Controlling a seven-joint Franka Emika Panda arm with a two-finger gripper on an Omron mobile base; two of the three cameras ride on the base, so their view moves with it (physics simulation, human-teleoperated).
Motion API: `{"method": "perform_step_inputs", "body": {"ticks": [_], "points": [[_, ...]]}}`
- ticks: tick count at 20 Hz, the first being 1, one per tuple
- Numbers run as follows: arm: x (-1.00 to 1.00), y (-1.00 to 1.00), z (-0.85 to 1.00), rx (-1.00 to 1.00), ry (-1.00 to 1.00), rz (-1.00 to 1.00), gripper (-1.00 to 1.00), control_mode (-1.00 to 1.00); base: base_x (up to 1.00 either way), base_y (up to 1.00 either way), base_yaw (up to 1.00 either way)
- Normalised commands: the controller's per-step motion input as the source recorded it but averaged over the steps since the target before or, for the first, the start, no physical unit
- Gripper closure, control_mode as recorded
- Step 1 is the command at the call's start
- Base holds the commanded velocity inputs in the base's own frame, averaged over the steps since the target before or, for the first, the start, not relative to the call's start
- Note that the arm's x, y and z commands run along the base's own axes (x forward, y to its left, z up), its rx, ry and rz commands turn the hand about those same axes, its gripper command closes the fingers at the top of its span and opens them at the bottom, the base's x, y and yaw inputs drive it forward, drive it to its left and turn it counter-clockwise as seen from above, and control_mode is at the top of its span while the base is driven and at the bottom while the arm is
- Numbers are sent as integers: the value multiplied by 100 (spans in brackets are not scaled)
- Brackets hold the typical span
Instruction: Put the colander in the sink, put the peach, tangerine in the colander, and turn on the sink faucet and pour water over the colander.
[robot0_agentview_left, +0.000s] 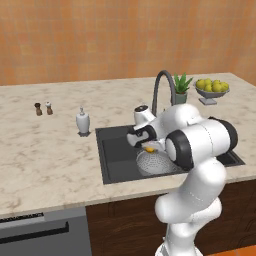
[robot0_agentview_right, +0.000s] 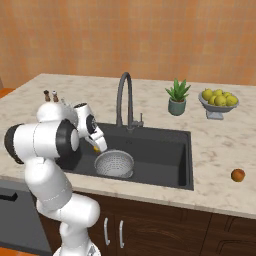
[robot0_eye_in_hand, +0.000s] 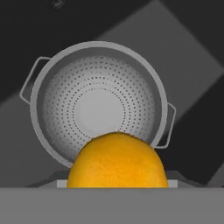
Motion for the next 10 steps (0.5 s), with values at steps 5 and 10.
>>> {"method": "perform_step_inputs", "body": {"ticks": [5,10], "points": [[17,-22,-42,0,4,17,100,-100,0,0,0],[32,-12,-39,0,13,15,100,-100,0,0,0]]}}
